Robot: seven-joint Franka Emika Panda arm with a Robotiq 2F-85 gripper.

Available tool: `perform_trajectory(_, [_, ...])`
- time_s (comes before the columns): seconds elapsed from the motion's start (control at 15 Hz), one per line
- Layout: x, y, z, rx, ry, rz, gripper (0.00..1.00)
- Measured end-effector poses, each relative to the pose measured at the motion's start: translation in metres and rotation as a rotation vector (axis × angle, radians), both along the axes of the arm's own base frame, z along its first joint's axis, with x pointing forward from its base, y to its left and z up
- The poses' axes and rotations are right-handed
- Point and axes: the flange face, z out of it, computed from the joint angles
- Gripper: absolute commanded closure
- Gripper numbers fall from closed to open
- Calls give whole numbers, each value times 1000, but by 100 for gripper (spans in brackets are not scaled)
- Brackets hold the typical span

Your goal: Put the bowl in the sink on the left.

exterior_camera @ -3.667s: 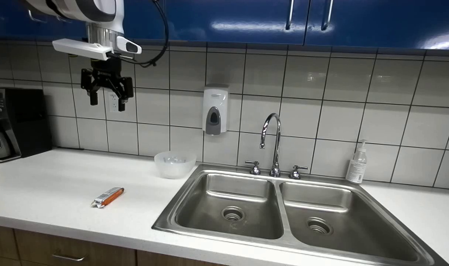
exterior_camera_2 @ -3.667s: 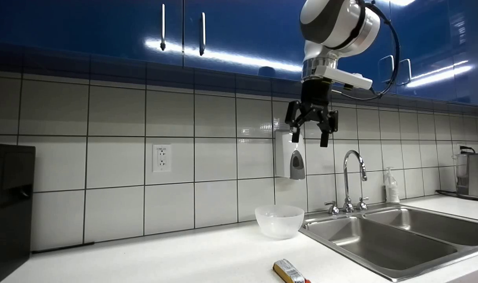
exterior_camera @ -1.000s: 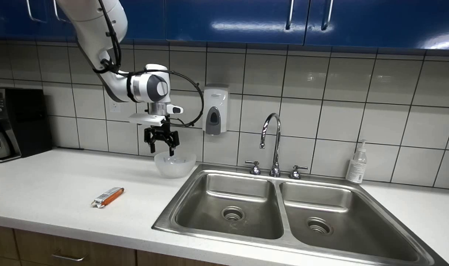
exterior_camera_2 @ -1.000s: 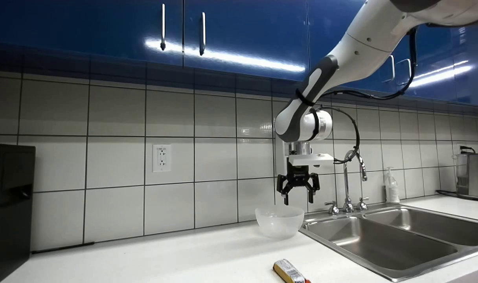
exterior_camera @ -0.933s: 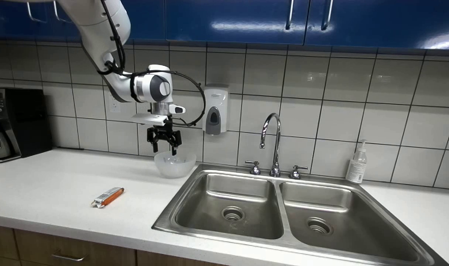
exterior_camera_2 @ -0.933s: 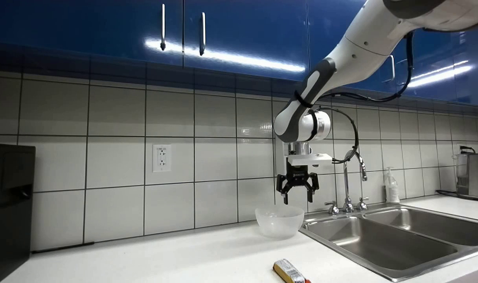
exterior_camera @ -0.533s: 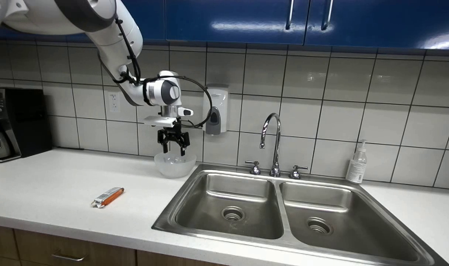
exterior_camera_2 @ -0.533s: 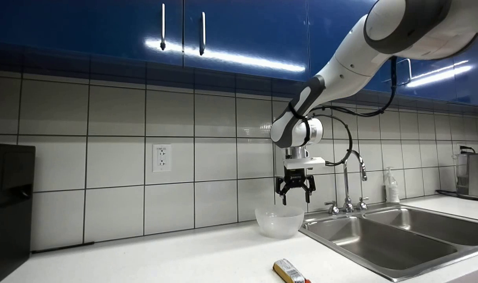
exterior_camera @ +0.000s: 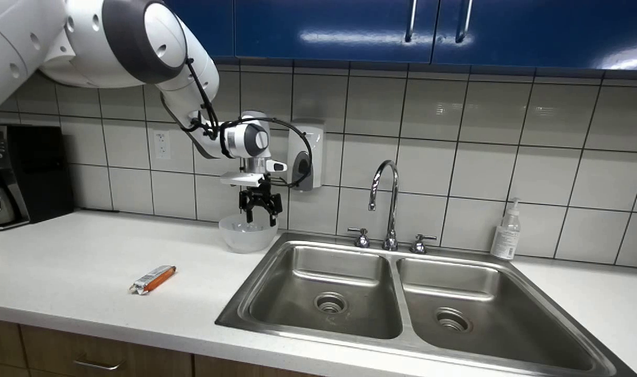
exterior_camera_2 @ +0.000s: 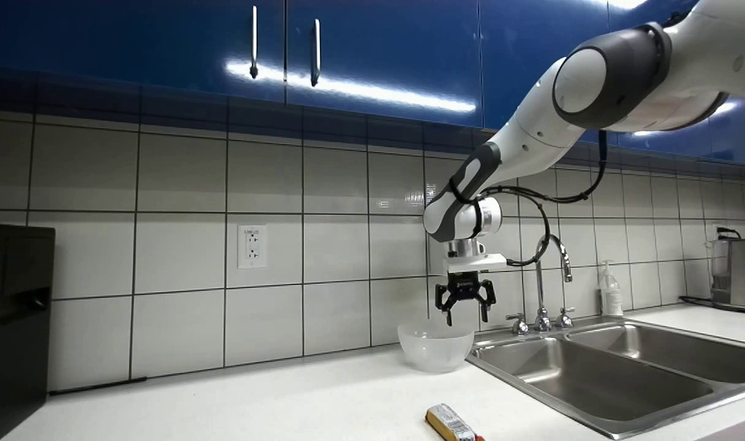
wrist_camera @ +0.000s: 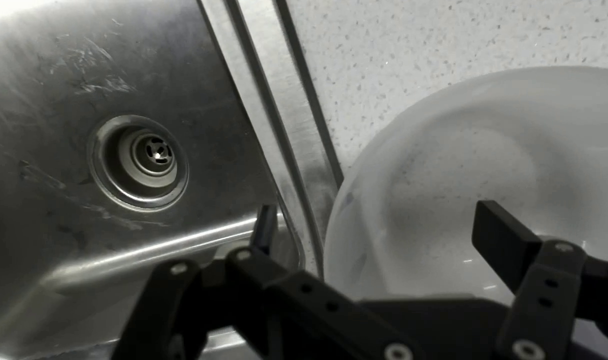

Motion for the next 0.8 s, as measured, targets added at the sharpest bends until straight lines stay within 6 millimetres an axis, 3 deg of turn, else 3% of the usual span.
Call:
perform_trajectory(0.33, [7, -14, -10, -6, 12, -18, 0])
perform_trajectory(0.8, [12, -8, -28, -3, 27, -10, 0])
